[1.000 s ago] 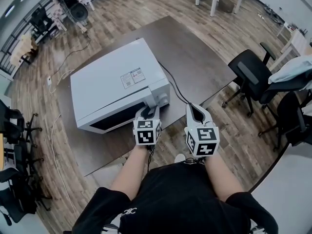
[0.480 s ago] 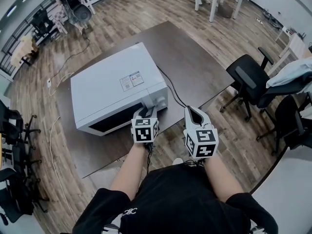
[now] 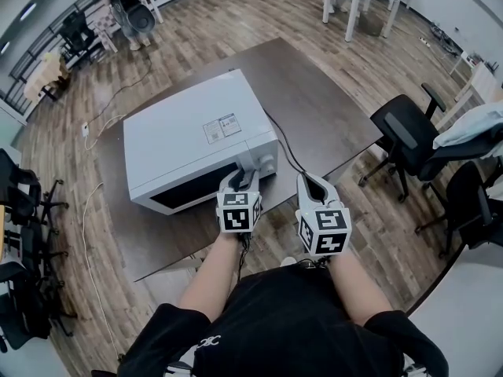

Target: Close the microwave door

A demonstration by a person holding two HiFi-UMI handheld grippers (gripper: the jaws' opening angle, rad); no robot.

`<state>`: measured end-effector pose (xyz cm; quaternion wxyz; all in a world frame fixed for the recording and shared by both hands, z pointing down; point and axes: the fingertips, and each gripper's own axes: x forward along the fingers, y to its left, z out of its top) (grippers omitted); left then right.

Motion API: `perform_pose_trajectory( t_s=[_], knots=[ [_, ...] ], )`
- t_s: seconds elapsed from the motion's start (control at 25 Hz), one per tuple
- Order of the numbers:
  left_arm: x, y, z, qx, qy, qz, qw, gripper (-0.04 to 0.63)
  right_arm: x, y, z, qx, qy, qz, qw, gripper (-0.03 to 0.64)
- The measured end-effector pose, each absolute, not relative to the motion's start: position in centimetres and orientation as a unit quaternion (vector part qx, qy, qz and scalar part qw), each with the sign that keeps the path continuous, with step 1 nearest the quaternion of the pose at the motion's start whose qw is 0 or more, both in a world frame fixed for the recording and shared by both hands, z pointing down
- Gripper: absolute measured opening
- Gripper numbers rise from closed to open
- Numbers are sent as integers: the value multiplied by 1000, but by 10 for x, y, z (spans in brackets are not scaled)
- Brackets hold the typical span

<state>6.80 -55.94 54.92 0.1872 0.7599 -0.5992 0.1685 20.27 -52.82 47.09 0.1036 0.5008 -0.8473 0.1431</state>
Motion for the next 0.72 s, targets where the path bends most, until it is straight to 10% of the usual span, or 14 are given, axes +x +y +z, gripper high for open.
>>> perform_pose_trajectory(
  t_s=[0.2, 0.72],
  knots=[
    [53, -537, 524, 760, -611, 140, 171, 9, 177, -517, 467, 478, -863, 137, 94, 9],
    [16, -466, 468, 760, -626, 98, 145, 9, 117, -477, 437, 441, -888, 123, 34, 8]
  ],
)
